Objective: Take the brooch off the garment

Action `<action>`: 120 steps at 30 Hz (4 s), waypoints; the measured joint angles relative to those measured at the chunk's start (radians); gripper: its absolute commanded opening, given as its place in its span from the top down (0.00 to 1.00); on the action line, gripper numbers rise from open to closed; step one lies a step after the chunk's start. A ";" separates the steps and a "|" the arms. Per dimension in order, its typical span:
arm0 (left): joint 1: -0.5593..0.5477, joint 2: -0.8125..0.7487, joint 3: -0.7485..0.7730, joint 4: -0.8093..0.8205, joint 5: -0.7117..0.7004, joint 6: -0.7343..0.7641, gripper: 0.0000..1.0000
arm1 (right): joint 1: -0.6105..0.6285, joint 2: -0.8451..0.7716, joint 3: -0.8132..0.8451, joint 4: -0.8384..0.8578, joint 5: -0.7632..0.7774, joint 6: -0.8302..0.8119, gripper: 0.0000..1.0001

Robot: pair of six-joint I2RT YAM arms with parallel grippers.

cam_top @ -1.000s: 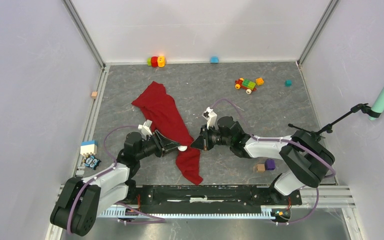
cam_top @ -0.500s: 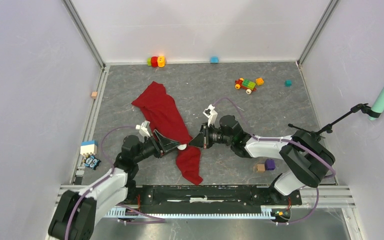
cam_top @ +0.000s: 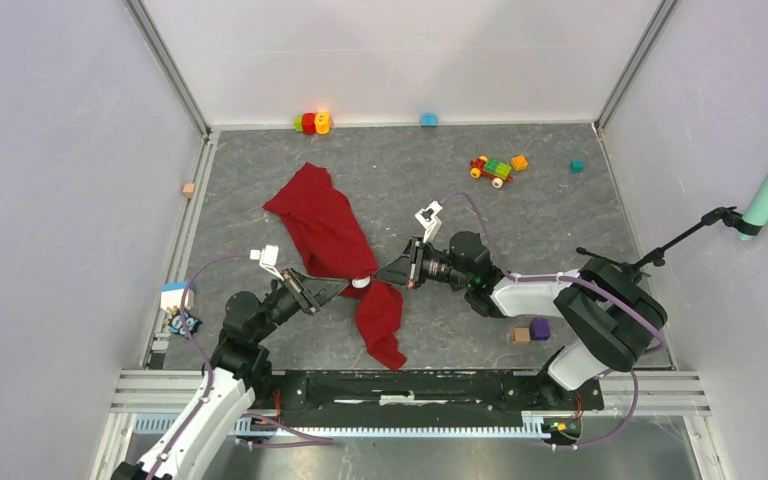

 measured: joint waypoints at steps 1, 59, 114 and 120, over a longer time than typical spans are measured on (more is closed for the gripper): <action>-0.001 0.006 0.000 -0.005 -0.008 -0.001 0.61 | 0.000 0.000 -0.001 0.006 0.000 0.006 1.00; -0.140 0.521 0.084 0.240 -0.195 -0.250 0.48 | -0.053 0.056 0.105 -0.011 0.059 0.005 1.00; -0.201 0.781 0.729 -0.926 -0.271 0.473 0.98 | -0.204 -0.055 0.274 -0.608 0.135 -0.482 0.75; -0.187 0.745 0.785 -0.954 -0.124 0.523 0.98 | -0.232 -0.113 0.216 -0.713 0.174 -0.597 0.25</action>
